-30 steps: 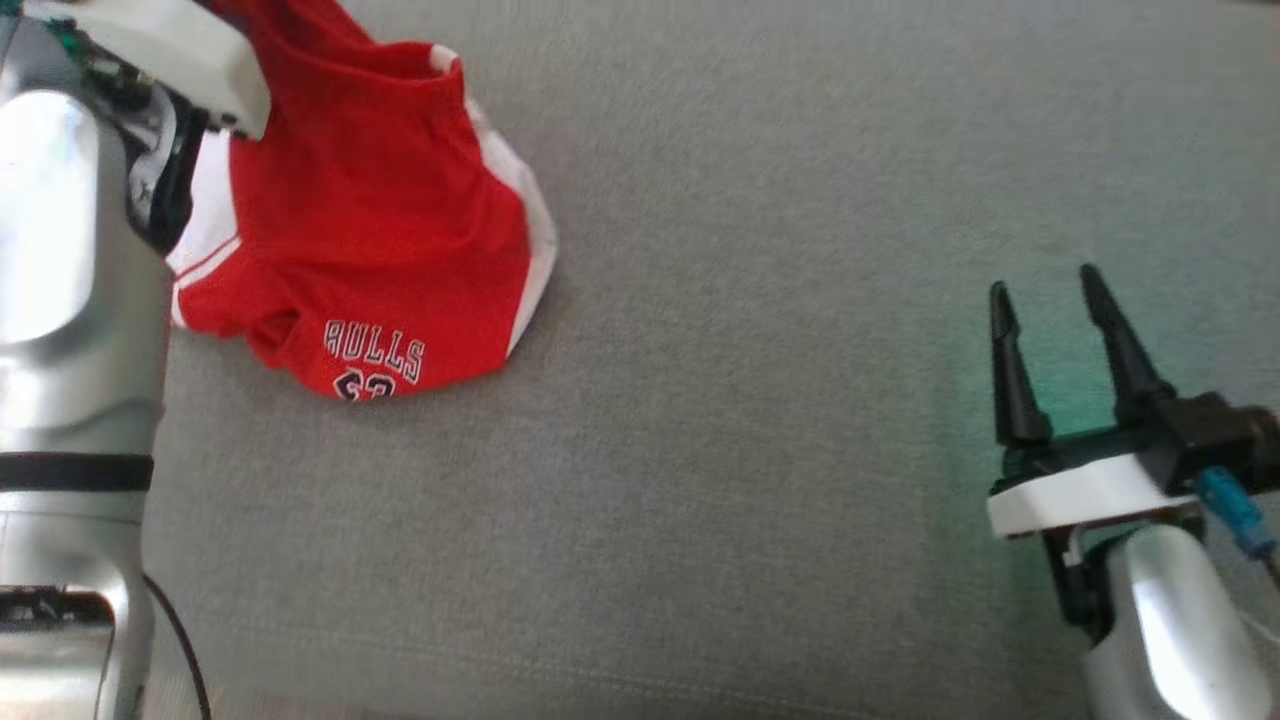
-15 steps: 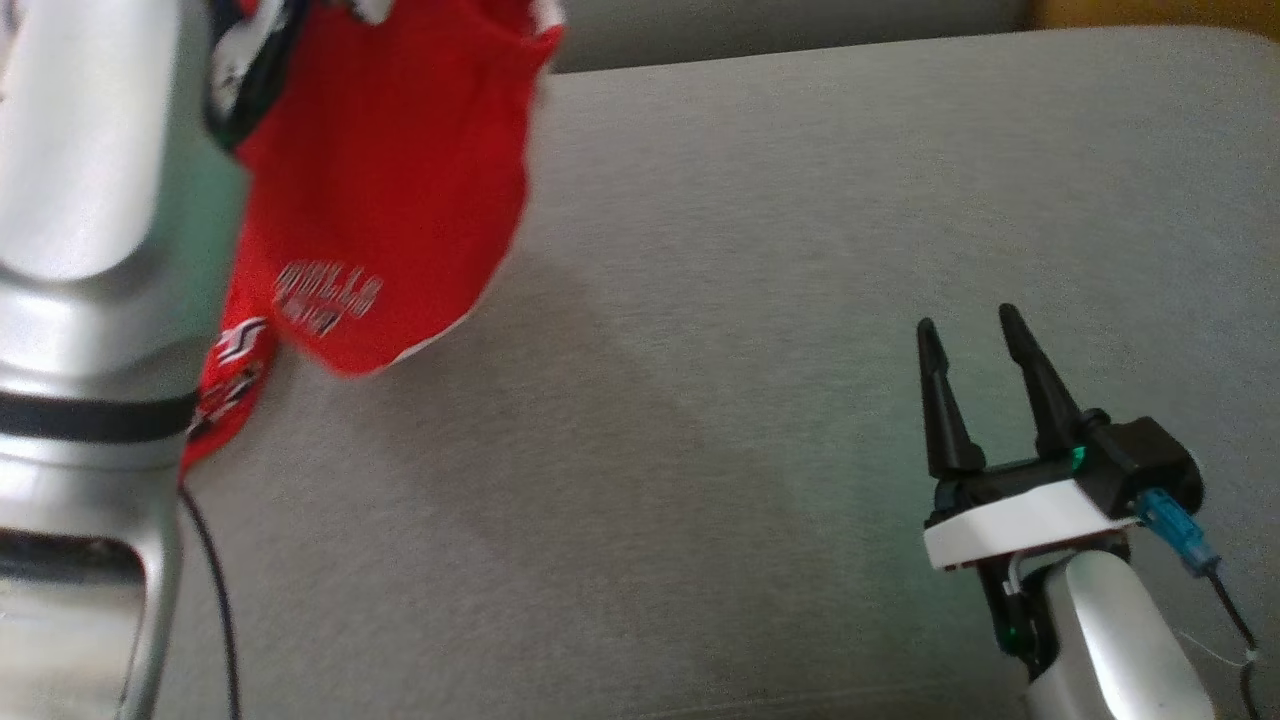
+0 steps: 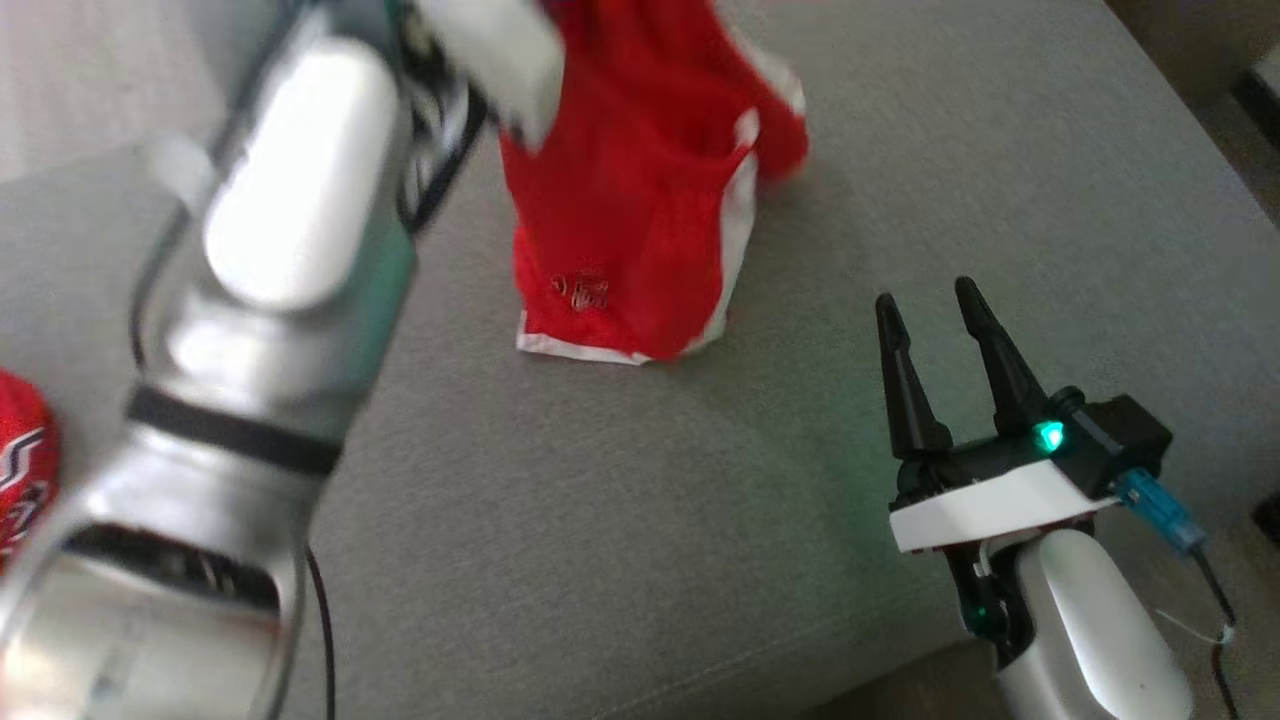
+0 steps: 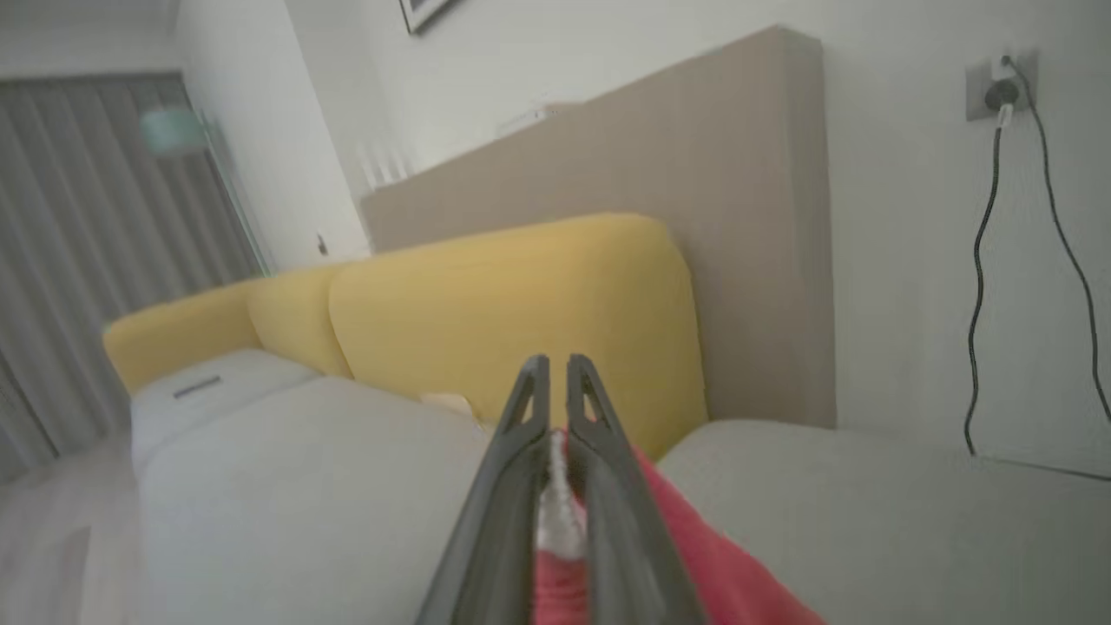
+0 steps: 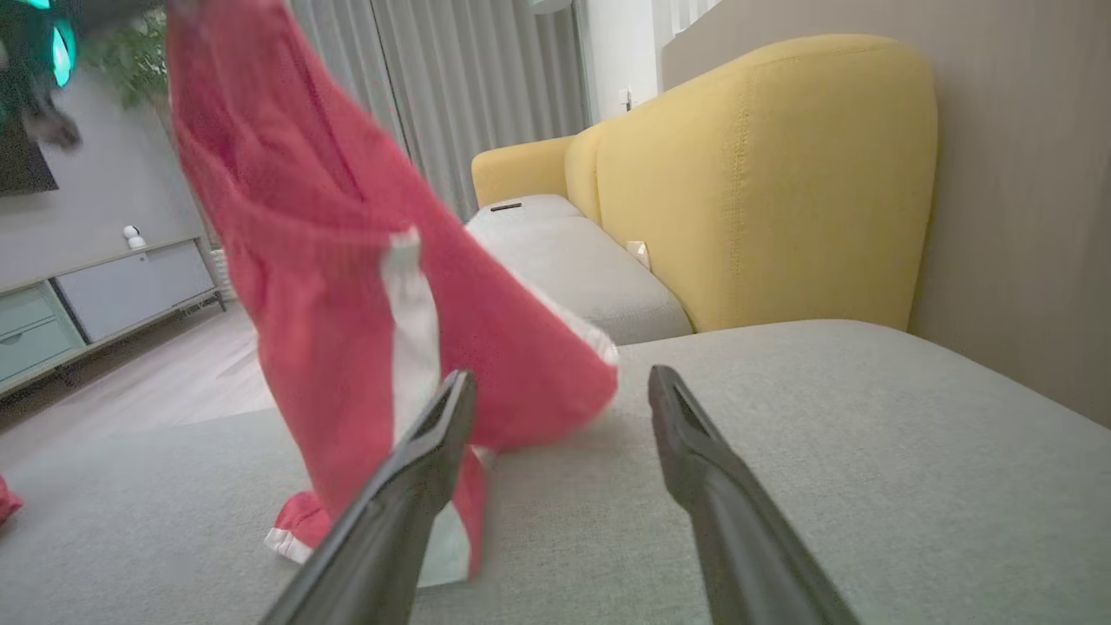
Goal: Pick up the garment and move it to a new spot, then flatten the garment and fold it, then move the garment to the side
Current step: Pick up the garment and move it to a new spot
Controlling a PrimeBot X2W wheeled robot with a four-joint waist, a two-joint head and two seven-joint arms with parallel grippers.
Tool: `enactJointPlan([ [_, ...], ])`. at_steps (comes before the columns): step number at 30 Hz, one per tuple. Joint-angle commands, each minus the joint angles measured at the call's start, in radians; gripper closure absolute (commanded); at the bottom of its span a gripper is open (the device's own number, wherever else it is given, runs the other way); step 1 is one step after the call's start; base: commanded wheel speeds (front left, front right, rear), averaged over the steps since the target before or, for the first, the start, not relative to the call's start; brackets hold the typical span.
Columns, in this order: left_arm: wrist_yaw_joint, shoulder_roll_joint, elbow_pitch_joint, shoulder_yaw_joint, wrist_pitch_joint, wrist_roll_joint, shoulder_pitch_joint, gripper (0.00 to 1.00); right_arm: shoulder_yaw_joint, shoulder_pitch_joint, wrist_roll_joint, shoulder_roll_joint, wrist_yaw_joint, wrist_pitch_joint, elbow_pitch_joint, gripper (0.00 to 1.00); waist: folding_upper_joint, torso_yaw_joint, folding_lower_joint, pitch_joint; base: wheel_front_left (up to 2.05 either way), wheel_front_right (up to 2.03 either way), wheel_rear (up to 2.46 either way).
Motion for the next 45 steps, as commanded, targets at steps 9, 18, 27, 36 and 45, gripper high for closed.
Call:
enactJointPlan([
  [9, 0.080, -0.006, 0.092, 0.063, -0.110, -0.085, 0.280, 0.89, 0.033, -0.019, -0.004, 0.003, 0.007, -0.006, -0.012, 0.00, 0.0000, -0.023, 0.0000, 0.013, 0.00, 0.00, 0.00],
  [18, 0.153, -0.019, -0.206, 0.147, -0.111, -0.046, 0.633, 1.00, -0.001, 0.091, -0.065, 0.003, 0.007, -0.006, 0.012, 0.00, 0.0000, 0.103, 0.0000, -0.117, 0.00, 0.00, 0.00],
  [27, 0.225, -0.020, -0.465, 0.274, -0.111, 0.001, 0.896, 0.65, -0.027, 0.140, -0.087, 0.003, 0.007, -0.006, 0.004, 0.00, 0.0000, 0.210, 0.0000, -0.182, 0.00, 0.00, 0.00],
  [36, 0.260, -0.020, -0.622, 0.402, -0.111, 0.062, 1.111, 0.00, -0.064, 0.166, -0.088, 0.003, 0.007, -0.006, -0.003, 0.00, 0.0000, 0.270, 0.0000, -0.215, 0.00, 0.00, 0.00],
  [45, 0.228, -0.020, -0.665, 0.433, -0.111, 0.088, 1.280, 0.00, -0.081, 0.218, -0.092, 0.003, 0.007, -0.006, -0.008, 0.00, 0.0000, 0.302, 0.0000, -0.250, 0.00, 0.00, 0.00],
])
